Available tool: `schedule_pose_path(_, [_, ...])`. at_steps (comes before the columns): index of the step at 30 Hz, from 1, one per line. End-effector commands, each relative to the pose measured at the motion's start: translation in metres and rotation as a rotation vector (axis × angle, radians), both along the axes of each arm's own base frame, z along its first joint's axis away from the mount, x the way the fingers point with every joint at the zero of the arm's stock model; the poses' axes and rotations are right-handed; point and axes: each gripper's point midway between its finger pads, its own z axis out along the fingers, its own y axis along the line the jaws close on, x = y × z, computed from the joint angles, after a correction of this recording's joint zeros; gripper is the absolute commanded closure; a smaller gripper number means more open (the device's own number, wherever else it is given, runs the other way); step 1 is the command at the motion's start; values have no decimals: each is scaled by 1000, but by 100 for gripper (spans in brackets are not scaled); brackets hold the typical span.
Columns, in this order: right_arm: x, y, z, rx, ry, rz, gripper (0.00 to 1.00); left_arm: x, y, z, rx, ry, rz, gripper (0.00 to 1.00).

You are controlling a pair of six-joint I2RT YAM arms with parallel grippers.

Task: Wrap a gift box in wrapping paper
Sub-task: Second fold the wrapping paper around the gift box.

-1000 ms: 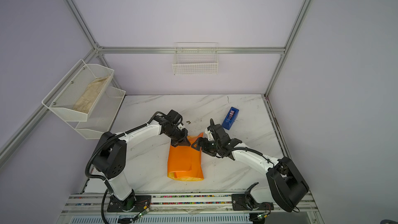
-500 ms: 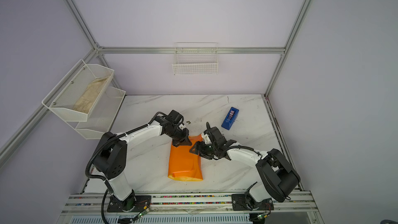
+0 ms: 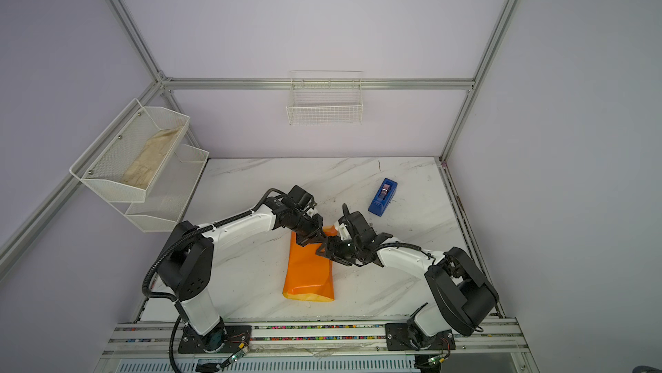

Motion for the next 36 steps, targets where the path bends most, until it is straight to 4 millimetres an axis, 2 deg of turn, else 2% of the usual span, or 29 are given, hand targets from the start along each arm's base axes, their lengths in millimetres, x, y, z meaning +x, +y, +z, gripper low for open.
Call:
schedule_pose_path(1, [3, 5, 7, 10, -29, 12, 33, 0, -14, 15, -53, -31, -17, 100])
schedule_pose_path(5, [2, 1, 2, -21, -27, 11, 42, -10, -11, 8, -42, -14, -37, 100])
schedule_pose_path(10, [-2, -6, -10, -51, -15, 2, 54, -11, -3, 11, 0, -38, -49, 90])
schedule_pose_path(13, [-5, -9, -17, -62, -2, -3, 60, -3, 2, 29, 28, -94, -50, 75])
schedule_pose_path(17, [-8, -12, -20, -71, 5, -7, 64, 10, 15, 63, 74, -196, -59, 52])
schedule_pose_path(20, [-9, -14, -21, -74, 7, -8, 66, 17, 39, 82, 150, -268, -50, 43])
schedule_pose_path(22, [-9, -14, -21, -76, 9, -6, 66, 17, 57, 86, 201, -287, -46, 37])
schedule_pose_path(25, [-8, -13, -20, -77, 8, -8, 66, 12, 90, 77, 288, -281, -35, 33])
schedule_pose_path(30, [-6, -12, -18, -79, 6, -10, 66, -8, 138, 35, 406, -188, -27, 25])
schedule_pose_path(33, [-6, -12, -17, -79, 5, -11, 66, -18, 147, 12, 416, -137, -51, 19])
schedule_pose_path(36, [-5, -11, -17, -78, 8, -13, 65, -23, 135, -6, 348, -111, -95, 17])
